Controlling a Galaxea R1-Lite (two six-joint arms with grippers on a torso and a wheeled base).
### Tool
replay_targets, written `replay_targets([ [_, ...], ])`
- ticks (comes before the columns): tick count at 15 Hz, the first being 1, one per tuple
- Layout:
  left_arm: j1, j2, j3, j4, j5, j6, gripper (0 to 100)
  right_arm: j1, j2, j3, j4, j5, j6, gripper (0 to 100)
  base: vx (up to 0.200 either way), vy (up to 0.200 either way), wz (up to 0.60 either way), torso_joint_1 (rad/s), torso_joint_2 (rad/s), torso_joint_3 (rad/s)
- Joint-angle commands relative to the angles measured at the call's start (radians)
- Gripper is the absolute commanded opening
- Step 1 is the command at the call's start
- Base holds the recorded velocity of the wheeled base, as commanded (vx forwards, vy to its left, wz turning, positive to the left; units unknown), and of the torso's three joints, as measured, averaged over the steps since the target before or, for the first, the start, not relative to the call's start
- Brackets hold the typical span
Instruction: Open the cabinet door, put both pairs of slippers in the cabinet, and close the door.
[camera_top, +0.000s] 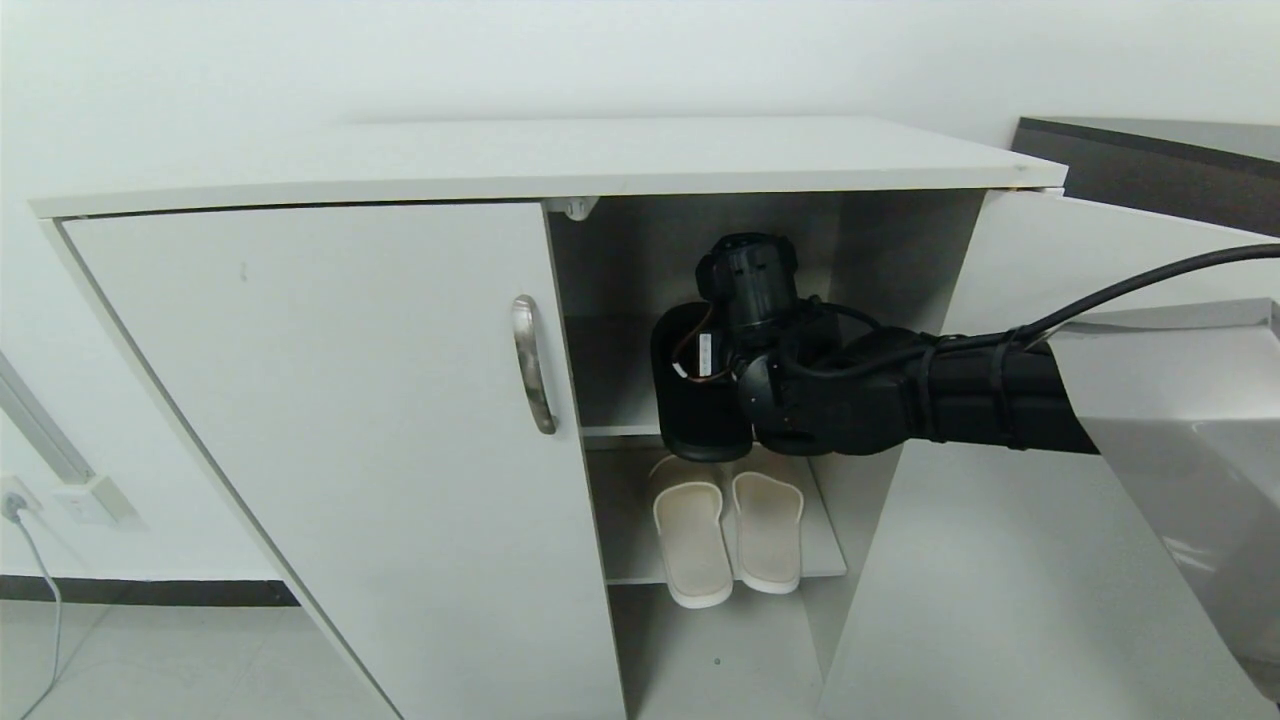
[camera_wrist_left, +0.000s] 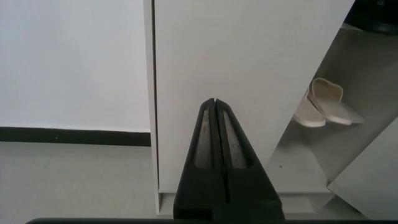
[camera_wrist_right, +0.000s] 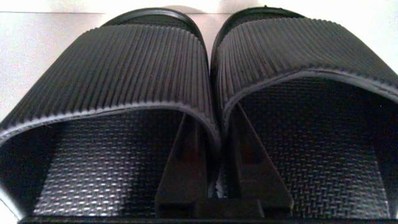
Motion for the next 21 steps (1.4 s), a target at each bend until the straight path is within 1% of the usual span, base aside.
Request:
replay_targets([
  [1,0.000,0.000,0.000,0.000,0.001,-0.001,0,0.001,0.001,0.002,-0.001,0.000,0.000,100,0.000,0.000,0.00,0.000,0.00,0.000],
  [4,0.000,0.000,0.000,0.000,0.001,-0.001,0,0.009,-0.007,0.022,0.012,0.000,0.017,100,0.000,0.000,0.00,0.000,0.00,0.000],
  [12,0.000,0.000,-0.001,0.000,0.001,-0.001,0,0.074,-0.148,0.199,0.002,-0.012,0.025,100,0.000,0.000,0.00,0.000,0.00,0.000],
  [15,0.000,0.000,-0.001,0.000,0.001,0.001,0,0.133,-0.264,0.350,-0.031,-0.012,0.025,100,0.000,0.000,0.00,0.000,0.00,0.000],
  [16,0.000,0.000,-0.001,0.000,0.001,0.001,0,0.156,-0.307,0.417,-0.070,-0.011,0.022,100,0.000,0.000,0.00,0.000,0.00,0.000],
  [20,0.000,0.000,0.000,0.000,0.001,0.001,0,0.211,-0.421,0.606,-0.156,-0.008,0.025,100,0.000,0.000,0.00,0.000,0.00,0.000],
  [21,0.000,0.000,-0.001,0.000,0.001,0.001,0,0.220,-0.445,0.660,-0.195,-0.003,0.025,100,0.000,0.000,0.00,0.000,0.00,0.000],
])
